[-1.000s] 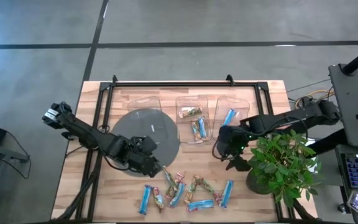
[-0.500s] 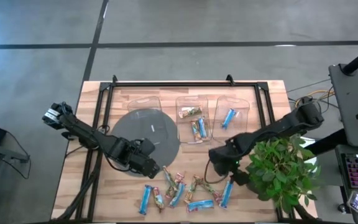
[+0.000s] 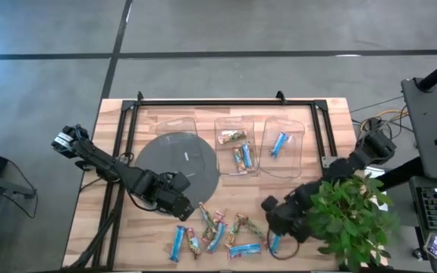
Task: Pick and place Granola Bars by type
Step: Put the blue granola bar into the right transparent bin
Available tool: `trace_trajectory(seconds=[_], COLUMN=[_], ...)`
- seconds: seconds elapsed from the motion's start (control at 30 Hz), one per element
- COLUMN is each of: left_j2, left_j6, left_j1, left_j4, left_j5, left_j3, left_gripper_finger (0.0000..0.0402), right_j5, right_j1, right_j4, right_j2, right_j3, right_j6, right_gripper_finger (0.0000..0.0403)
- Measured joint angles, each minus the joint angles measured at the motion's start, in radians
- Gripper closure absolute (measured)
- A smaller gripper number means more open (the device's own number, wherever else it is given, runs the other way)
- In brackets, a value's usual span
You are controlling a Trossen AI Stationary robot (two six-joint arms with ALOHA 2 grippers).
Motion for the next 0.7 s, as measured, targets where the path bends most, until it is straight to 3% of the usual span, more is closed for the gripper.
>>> trace_trajectory(seconds=[0.37,0.7], left_j2=[0.0,0.0], left_j6=[0.024,-0.019], left_j1=[-0.02,-0.02], left_j4=[0.018,0.045], left_j5=[-0.003,-0.003], left_j3=[-0.016,-0.016], left_gripper_finger=[0.0218,0.0218], right_j5=[0.103,0.099], right_j1=[0.055,0.055], right_j4=[0.017,0.02], right_j2=[0.088,0.13], right_j3=[0.001,-0.01], right_j6=[0.092,0.049], right_gripper_finger=[0.0197,0.0199])
